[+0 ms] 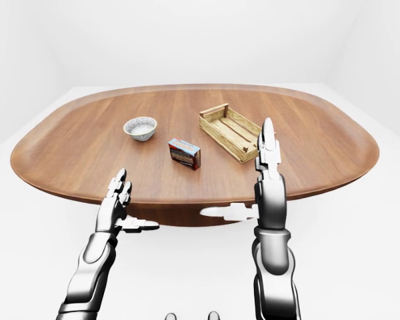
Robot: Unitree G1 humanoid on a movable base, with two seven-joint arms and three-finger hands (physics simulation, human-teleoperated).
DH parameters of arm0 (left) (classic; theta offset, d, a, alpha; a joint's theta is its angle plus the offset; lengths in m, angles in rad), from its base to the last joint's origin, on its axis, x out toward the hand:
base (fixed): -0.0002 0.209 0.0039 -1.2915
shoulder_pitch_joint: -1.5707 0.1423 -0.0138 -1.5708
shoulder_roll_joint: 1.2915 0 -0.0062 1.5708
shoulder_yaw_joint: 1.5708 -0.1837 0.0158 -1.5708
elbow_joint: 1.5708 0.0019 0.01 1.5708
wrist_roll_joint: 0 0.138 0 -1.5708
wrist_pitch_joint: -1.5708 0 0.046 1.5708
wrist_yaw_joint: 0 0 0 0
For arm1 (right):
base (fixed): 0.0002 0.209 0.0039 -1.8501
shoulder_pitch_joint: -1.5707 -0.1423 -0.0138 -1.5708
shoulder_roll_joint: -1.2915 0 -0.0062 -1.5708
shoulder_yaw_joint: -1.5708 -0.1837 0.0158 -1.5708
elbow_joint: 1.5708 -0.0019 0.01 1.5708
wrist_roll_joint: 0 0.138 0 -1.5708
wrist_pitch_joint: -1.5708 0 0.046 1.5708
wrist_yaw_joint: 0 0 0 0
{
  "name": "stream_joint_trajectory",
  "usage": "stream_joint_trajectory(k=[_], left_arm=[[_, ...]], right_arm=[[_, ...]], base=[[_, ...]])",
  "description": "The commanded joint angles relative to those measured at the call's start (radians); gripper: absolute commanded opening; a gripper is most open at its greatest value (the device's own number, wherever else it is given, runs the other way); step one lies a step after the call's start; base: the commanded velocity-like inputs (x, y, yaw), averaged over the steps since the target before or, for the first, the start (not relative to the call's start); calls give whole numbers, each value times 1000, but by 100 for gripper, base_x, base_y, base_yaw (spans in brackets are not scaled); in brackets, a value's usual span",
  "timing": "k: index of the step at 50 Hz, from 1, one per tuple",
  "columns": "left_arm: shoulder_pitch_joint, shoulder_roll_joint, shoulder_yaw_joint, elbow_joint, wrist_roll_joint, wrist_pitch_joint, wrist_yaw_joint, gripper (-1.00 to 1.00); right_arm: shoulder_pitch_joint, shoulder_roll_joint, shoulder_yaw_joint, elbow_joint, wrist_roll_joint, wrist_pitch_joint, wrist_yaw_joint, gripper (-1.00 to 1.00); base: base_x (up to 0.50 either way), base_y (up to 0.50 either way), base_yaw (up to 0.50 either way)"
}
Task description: Pick up the chocolate pudding and put it in the tray.
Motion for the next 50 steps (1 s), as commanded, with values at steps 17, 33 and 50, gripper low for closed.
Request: stream_joint_trajectory(k=[17,33,50], left_arm=[[-1,-2,-3,6,2,-4,-1,100],[-4,-2,-3,10,4,-3,0,100],[-3,-1,-2,11,4,-5,-1,100]], right_arm=[[2,-1,-1,9,12,0,0,100],[0,-1,0,11,11,0,1,100],[2,0,3,6,10,0,1,100]], base=[[0,0,0],[0,0,0],[17,0,0]])
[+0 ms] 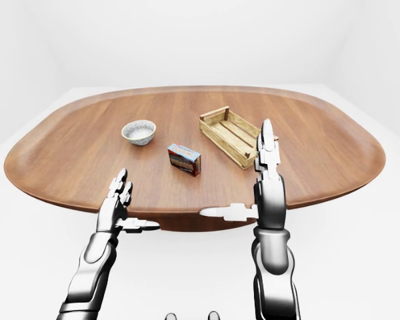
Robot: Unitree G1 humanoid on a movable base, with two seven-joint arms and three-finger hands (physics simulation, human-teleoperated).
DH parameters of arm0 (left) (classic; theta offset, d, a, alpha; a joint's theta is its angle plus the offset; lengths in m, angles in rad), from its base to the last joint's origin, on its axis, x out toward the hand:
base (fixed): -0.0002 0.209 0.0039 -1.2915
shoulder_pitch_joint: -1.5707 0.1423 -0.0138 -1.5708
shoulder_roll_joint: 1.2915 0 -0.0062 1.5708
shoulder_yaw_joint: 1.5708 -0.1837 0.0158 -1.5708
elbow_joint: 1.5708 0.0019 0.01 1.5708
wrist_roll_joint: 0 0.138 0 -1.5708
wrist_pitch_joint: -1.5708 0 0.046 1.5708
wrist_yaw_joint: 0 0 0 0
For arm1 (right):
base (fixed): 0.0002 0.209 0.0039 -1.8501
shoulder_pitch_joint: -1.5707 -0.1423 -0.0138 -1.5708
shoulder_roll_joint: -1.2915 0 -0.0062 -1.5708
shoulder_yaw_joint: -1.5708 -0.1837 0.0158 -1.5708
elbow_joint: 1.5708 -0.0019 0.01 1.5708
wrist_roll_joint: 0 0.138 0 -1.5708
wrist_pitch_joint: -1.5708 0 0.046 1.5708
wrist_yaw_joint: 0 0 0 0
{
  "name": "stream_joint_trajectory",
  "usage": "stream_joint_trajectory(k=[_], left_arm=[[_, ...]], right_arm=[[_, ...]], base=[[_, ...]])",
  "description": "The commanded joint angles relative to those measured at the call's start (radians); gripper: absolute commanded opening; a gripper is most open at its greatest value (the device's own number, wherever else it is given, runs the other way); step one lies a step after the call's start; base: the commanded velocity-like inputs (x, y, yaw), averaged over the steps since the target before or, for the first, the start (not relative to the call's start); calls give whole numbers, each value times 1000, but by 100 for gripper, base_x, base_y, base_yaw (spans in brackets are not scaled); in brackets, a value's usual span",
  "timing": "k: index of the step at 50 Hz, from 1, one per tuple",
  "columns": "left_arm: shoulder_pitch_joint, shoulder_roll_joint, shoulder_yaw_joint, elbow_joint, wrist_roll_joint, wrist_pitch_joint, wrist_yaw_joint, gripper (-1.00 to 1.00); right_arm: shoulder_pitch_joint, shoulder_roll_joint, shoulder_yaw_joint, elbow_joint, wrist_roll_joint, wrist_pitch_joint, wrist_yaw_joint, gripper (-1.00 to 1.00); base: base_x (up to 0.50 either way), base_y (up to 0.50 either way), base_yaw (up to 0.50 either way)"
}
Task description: Pick up the chocolate pudding and put it in the tray.
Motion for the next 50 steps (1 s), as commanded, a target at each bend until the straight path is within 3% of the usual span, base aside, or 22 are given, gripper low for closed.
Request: stream_joint_trajectory(k=[1,50], left_arm=[[-1,0,1,3,0,-2,-1,100],[-2,1,1,3,2,4,1,100]], right_arm=[[0,0,1,-3,-1,0,0,100],[1,0,2,5,-3,0,1,100]], base=[[24,0,0],[24,0,0]])
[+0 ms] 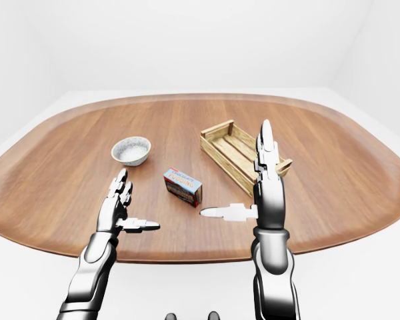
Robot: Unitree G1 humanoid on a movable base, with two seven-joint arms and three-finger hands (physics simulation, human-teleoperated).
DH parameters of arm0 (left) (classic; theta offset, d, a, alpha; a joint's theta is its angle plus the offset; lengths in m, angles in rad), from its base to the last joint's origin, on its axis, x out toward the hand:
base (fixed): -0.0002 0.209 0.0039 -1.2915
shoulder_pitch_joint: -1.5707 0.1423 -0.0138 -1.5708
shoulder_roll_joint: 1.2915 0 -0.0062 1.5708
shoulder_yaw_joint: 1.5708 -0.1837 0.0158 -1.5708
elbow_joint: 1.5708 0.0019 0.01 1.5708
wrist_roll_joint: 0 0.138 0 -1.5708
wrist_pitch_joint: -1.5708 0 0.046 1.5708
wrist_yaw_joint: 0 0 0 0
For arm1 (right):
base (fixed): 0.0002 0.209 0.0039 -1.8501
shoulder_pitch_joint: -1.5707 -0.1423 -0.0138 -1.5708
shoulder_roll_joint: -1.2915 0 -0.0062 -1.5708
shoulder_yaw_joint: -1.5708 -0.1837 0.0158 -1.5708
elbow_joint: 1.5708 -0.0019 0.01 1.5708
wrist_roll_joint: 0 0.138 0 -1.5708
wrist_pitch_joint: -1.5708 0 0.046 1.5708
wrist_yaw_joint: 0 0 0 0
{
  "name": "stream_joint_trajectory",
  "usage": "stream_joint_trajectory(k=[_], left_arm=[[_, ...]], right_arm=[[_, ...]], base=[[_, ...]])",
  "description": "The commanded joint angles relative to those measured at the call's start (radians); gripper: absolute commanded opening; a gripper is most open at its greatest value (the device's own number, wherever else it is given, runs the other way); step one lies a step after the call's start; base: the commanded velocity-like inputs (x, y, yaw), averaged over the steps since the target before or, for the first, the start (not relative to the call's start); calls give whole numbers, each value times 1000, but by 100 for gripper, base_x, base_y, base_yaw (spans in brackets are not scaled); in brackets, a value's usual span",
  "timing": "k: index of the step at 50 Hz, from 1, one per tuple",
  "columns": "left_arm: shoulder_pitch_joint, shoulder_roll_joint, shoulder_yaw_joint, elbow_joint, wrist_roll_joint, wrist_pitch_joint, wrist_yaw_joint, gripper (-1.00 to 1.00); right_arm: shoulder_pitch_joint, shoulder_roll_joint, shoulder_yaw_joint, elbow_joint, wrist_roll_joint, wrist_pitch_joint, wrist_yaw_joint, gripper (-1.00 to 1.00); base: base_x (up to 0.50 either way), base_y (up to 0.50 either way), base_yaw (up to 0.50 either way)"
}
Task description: Pick up the chocolate pudding and put it in the tray.
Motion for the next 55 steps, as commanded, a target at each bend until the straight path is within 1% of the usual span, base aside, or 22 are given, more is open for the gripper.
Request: stream_joint_trajectory(k=[1,11,22,23,27,30,33,38,40,48,51,55], left_arm=[[1,0,1,0,0,-1,0,100],[3,0,0,-11,0,6,-1,100],[-4,0,1,-2,-1,4,0,100],[2,0,-2,-9,2,10,-1,100],[0,0,-1,-3,2,6,-1,100],[1,0,-1,-10,2,13,-1,100],[-5,0,1,4,2,5,0,100],[-6,0,1,7,2,4,0,100],[-5,0,1,2,2,9,1,100],[-5,0,0,3,2,9,2,100],[-2,0,0,-5,1,14,1,100],[-1,0,0,-5,1,12,1,100]], right_arm=[[1,0,1,1,-1,0,0,100],[0,0,-1,4,0,0,-2,100],[-5,-1,-1,1,0,0,-1,100],[1,-1,3,3,-4,0,1,100],[0,0,3,0,-6,0,1,100],[-2,0,3,3,-6,0,0,100],[-5,0,3,6,-5,0,0,100],[-7,-1,1,6,-4,0,-1,100],[-7,-1,0,6,-3,0,-1,100],[-8,0,1,0,-3,0,-2,100],[-7,0,2,0,-2,0,-1,100],[-5,0,5,3,-4,0,0,100]], base=[[25,0,0],[24,0,0],[24,0,0],[24,0,0],[24,0,0],[24,0,0],[24,0,0],[24,0,0],[24,0,0],[24,0,0],[24,0,0],[15,0,0]])
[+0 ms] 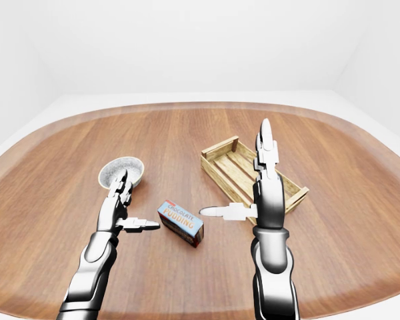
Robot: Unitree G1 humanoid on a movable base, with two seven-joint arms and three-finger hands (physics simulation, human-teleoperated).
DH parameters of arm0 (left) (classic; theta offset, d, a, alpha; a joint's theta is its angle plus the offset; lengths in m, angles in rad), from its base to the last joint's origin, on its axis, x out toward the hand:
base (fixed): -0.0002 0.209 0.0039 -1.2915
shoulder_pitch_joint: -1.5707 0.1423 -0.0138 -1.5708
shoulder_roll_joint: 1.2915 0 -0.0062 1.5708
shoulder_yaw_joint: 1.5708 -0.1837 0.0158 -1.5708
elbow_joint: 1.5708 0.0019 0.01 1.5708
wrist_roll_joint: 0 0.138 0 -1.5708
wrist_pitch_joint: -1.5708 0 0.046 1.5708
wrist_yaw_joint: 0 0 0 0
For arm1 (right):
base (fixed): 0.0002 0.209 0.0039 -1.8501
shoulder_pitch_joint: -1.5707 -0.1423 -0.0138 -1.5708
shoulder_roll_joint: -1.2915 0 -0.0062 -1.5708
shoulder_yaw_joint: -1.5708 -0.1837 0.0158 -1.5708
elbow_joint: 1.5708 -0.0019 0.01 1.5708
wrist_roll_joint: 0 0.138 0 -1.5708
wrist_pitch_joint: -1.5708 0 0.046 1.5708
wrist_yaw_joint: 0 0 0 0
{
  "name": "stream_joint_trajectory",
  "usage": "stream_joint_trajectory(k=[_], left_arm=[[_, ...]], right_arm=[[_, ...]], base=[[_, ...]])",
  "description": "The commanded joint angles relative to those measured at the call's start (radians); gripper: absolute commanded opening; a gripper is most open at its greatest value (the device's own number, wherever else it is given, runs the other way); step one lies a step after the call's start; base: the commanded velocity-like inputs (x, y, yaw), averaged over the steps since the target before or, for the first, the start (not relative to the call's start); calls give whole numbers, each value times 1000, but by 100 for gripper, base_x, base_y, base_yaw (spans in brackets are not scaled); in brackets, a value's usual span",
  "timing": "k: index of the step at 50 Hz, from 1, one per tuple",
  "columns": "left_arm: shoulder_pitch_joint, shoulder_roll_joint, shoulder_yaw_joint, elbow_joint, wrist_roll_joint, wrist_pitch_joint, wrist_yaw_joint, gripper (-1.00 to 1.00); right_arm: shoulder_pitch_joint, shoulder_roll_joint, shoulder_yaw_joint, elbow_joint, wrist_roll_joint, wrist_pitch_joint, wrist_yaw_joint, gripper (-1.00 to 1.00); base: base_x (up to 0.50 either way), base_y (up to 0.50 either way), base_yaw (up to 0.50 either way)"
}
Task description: Pick up the chocolate pudding and put it in the tray.
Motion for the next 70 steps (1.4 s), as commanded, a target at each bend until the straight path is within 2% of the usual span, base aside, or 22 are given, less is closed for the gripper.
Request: stream_joint_trajectory(k=[1,35,38,42,46,53,58,64,70], left_arm=[[4,0,0,-5,0,2,-1,100],[-4,1,-3,40,36,-15,25,100],[-3,1,-4,33,37,-7,24,100],[-7,2,-3,48,38,-12,22,100],[-2,1,-5,34,39,-3,21,100],[-13,3,-1,67,38,-22,19,100],[-8,3,-3,51,40,-10,18,100],[-13,3,-2,66,40,-18,18,100],[-15,3,-1,68,39,-14,20,100]], right_arm=[[3,0,3,3,0,0,2,100],[17,0,1,-4,-6,0,11,100],[27,4,19,24,-18,0,8,100],[64,12,66,81,-45,0,-12,100],[80,11,91,106,-62,0,-23,100],[86,9,102,123,-67,0,-33,100],[102,6,111,176,-72,0,-48,100],[109,5,122,138,-81,0,-37,100],[121,6,138,143,-94,0,-42,100]], base=[[0,0,0],[0,0,0],[0,0,0],[0,0,0],[0,0,0],[0,0,0],[0,0,0],[0,0,0],[0,0,0]])
